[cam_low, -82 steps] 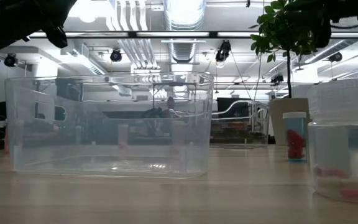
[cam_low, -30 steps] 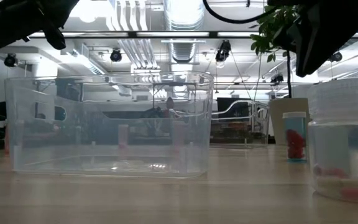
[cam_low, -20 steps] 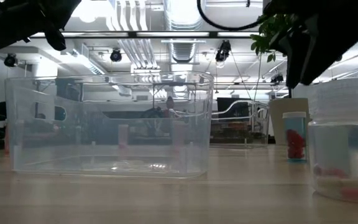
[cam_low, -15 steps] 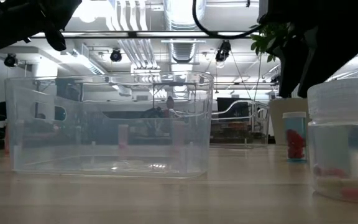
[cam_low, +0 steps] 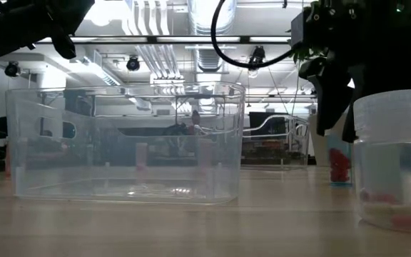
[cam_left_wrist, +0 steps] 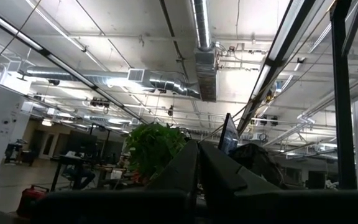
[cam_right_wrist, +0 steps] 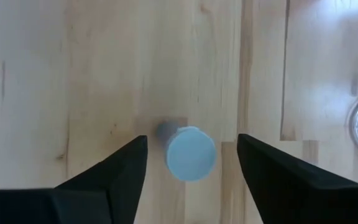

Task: Pick and place medicine bottles into bin by pill shape (circle, oval)
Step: Put the right blue capsule bottle into the top transparent bin

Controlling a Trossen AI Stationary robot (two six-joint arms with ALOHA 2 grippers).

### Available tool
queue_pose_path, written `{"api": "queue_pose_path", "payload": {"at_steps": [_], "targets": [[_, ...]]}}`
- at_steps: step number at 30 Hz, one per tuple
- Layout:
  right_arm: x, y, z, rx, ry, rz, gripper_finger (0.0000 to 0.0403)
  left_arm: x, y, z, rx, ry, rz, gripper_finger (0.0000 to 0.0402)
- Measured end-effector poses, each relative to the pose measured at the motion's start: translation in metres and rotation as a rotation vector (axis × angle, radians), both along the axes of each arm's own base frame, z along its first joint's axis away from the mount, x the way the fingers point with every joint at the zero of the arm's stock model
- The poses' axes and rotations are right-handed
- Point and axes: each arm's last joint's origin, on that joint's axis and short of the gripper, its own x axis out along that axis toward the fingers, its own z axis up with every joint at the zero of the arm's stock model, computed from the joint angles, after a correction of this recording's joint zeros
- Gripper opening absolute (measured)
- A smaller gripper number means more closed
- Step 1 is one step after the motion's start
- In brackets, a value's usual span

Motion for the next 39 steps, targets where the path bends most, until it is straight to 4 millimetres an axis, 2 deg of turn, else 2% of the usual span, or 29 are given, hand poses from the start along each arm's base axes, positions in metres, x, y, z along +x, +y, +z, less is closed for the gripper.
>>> {"api": "queue_pose_path", "payload": {"at_steps": [6, 17, 23, 27, 31, 34, 39], "targets": [[0.001, 0.000, -0.004, -0.006, 0.013, 0.000, 0.0202, 0.000, 0.000, 0.000, 0.000, 0.000, 0.000, 0.0001], [0.001, 0.001, -0.005, -0.007, 0.016, -0.001, 0.0114, 0.000, 0.000, 0.000, 0.000, 0.000, 0.000, 0.0001], [0.001, 0.000, 0.002, -0.006, 0.015, -0.003, 0.0113, 0.000, 0.000, 0.000, 0.000, -0.001, -0.001, 0.0001], [0.010, -0.006, 0.025, 0.005, -0.008, -0.032, 0.0125, 0.000, 0.000, 0.000, 0.000, -0.001, 0.000, 0.0001], [0.030, -0.025, 0.057, 0.027, -0.065, -0.107, 0.0119, 0.000, 0.000, 0.000, 0.000, -0.001, 0.000, 0.0001], [0.049, -0.049, 0.086, 0.043, -0.149, -0.160, 0.0113, 0.000, 0.000, 0.000, 0.000, -0.001, 0.000, 0.0001], [0.076, -0.104, 0.126, 0.032, -0.278, -0.258, 0.0113, 0.000, 0.000, 0.000, 0.000, -0.001, 0.000, 0.0001]]}}
